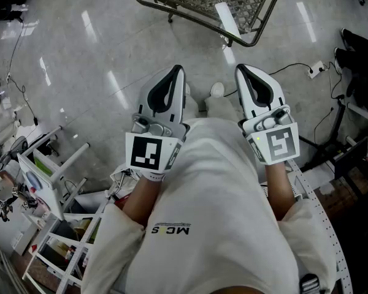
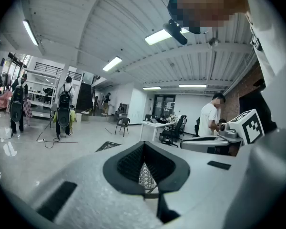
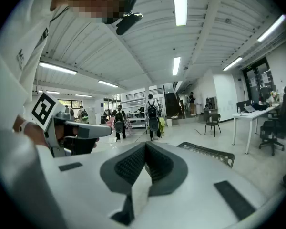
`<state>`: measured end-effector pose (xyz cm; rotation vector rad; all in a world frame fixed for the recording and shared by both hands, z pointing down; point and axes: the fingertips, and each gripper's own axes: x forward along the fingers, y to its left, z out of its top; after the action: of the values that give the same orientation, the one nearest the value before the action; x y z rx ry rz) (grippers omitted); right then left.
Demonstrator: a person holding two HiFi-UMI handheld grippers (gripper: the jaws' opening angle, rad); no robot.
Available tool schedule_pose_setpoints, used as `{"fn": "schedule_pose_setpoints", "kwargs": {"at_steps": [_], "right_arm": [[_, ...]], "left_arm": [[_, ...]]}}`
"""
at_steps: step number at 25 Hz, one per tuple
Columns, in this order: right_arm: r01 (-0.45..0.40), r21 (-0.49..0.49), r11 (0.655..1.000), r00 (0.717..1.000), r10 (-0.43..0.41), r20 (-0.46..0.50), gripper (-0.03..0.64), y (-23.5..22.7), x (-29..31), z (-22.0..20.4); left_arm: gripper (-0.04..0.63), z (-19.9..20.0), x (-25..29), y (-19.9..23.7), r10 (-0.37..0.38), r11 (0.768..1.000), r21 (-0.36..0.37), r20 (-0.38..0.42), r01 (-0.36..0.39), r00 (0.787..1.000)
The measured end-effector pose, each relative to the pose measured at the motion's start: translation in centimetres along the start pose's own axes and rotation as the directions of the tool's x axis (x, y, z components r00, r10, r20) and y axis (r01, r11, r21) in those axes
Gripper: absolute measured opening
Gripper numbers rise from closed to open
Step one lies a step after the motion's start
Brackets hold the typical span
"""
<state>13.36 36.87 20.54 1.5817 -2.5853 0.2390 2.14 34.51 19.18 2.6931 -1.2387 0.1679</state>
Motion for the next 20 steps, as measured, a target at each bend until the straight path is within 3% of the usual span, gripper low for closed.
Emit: {"fn": "schedule_pose_setpoints", "kwargs": {"at_steps": [10,20], "right_arm": [[0.008,0.021,1.000,1.000,-0.008,-0.002,0.017,2.7,-0.9,1.3],[0.046,0.065,0.997,0.999,-0.046,0.006,0.017,6.5,3.0,2.2]], "left_arm": [[0.023,1.7,-3.3,1.1,0.015,1.000,0.006,0.044,-0.016,0.999],[0.023,1.7,-7.9,8.0,0.058,0.998,-0.039,0.078,-0.055,0.995]]}}
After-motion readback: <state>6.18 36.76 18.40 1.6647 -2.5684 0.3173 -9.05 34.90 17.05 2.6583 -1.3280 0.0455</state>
